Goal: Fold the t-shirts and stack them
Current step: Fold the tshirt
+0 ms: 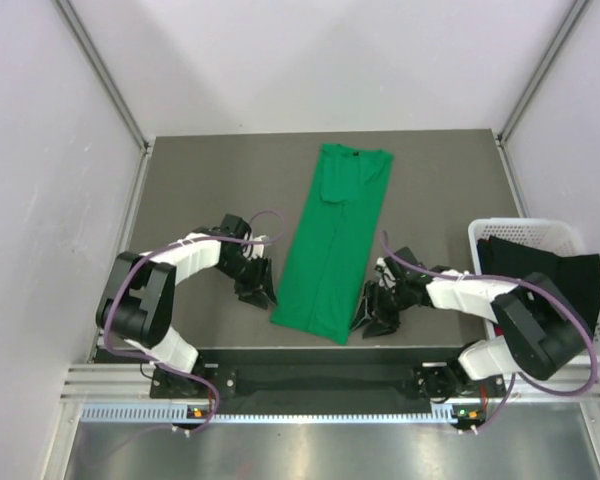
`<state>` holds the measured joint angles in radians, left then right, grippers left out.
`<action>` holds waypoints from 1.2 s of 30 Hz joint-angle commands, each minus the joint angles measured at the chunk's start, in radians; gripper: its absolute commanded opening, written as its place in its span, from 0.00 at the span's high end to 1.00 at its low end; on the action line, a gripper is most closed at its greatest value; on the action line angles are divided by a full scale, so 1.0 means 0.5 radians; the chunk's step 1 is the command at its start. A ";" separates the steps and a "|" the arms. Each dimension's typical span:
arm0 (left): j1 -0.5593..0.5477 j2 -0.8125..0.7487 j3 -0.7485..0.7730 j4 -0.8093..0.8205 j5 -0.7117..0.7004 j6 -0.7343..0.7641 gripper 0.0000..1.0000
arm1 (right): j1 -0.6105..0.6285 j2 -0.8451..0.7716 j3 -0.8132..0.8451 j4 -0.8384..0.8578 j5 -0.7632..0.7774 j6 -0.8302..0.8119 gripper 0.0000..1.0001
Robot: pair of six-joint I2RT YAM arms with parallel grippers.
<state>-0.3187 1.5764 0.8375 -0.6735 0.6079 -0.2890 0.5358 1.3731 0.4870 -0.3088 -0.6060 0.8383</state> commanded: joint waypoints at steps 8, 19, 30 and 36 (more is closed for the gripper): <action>-0.114 0.117 0.003 0.059 0.088 -0.002 0.62 | 0.300 0.187 0.106 0.317 -0.104 0.287 0.54; -0.212 0.200 0.064 0.013 0.042 0.016 0.78 | 0.367 0.239 0.143 0.397 -0.101 0.324 0.66; -0.173 0.121 0.233 -0.098 -0.132 0.090 1.00 | 0.288 0.129 0.177 0.366 -0.153 0.238 1.00; -0.099 0.130 0.500 -0.159 -0.127 0.185 1.00 | -0.056 -0.013 0.278 0.375 -0.242 0.112 1.00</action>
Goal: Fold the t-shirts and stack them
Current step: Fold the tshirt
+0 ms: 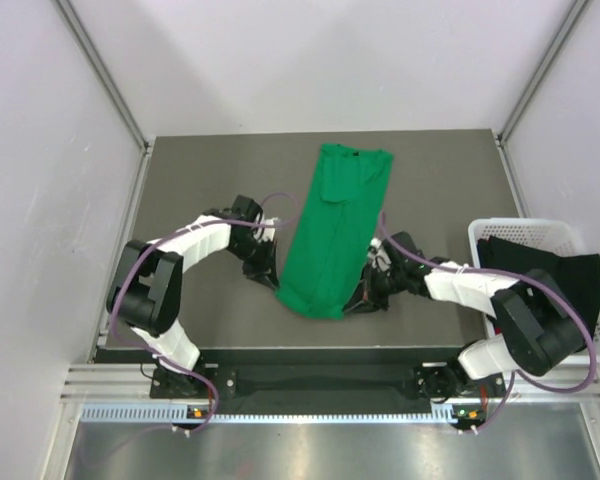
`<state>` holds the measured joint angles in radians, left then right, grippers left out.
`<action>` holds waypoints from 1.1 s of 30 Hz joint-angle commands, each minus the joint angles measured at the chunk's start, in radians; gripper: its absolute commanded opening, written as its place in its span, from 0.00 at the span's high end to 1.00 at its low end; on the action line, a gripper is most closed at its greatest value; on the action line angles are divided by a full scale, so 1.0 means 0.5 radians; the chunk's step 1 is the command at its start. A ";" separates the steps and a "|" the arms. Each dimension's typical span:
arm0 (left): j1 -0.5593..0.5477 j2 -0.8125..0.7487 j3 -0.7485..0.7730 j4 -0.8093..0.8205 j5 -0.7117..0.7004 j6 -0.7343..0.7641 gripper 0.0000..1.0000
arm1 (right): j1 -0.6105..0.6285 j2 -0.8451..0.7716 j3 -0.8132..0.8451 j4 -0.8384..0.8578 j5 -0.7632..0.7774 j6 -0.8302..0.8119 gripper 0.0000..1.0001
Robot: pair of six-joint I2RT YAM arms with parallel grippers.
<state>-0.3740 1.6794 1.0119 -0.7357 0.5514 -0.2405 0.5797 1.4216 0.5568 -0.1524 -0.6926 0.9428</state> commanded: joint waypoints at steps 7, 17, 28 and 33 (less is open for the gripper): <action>0.012 0.199 0.556 -0.164 -0.017 0.235 1.00 | -0.502 -0.198 0.276 0.019 -0.087 -0.189 1.00; 0.012 0.537 1.087 -0.185 -0.118 0.346 1.00 | -0.742 -0.159 0.316 0.102 -0.048 -0.339 1.00; 0.009 0.869 1.523 -0.201 -0.047 0.352 1.00 | -0.868 0.099 0.589 0.121 -0.011 -0.471 1.00; 0.009 0.976 1.682 -0.191 -0.044 0.346 1.00 | -0.911 0.219 0.678 0.115 -0.008 -0.502 1.00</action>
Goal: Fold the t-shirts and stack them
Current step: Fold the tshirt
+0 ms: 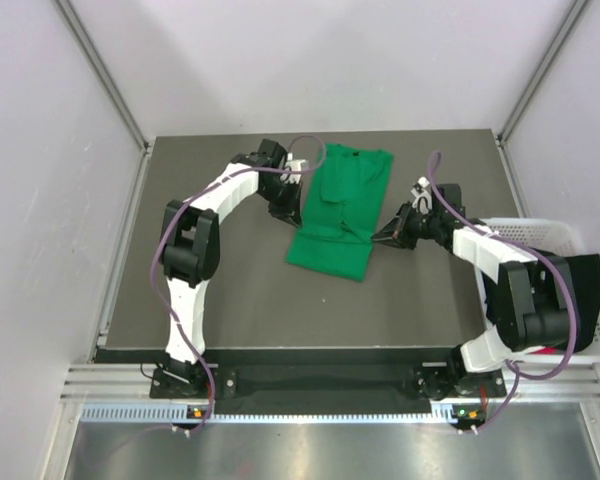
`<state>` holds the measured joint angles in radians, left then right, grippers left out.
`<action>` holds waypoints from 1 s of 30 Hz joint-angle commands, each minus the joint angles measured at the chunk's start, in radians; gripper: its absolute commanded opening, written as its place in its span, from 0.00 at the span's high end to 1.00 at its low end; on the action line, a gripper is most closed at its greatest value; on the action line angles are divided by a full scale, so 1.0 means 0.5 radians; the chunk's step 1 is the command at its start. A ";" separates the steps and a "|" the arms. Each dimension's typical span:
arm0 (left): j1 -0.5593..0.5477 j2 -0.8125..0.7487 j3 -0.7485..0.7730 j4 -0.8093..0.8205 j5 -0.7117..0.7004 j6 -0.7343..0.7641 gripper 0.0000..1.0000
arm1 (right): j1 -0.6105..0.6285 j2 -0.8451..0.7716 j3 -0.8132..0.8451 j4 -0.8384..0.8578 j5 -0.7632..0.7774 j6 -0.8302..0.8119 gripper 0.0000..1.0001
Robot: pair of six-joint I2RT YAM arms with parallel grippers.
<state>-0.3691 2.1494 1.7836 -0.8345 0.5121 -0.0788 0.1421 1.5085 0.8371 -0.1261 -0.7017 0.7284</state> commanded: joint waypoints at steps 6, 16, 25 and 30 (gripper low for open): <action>0.002 0.131 0.317 0.015 0.040 0.007 1.00 | -0.051 0.137 0.194 0.059 0.029 -0.107 1.00; -0.001 0.236 0.427 0.021 0.010 0.013 1.00 | -0.069 0.265 0.271 0.087 0.047 -0.144 1.00; 0.002 0.288 0.553 0.052 -0.082 -0.002 0.97 | -0.094 0.373 0.412 0.142 0.032 -0.138 0.99; 0.002 0.282 0.688 0.000 -0.269 0.078 0.65 | -0.100 0.324 0.443 0.142 0.011 -0.159 0.70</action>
<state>-0.3691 2.3009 2.0506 -0.8349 0.4408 -0.0685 0.1062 1.6955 1.0126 -0.0952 -0.6827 0.6731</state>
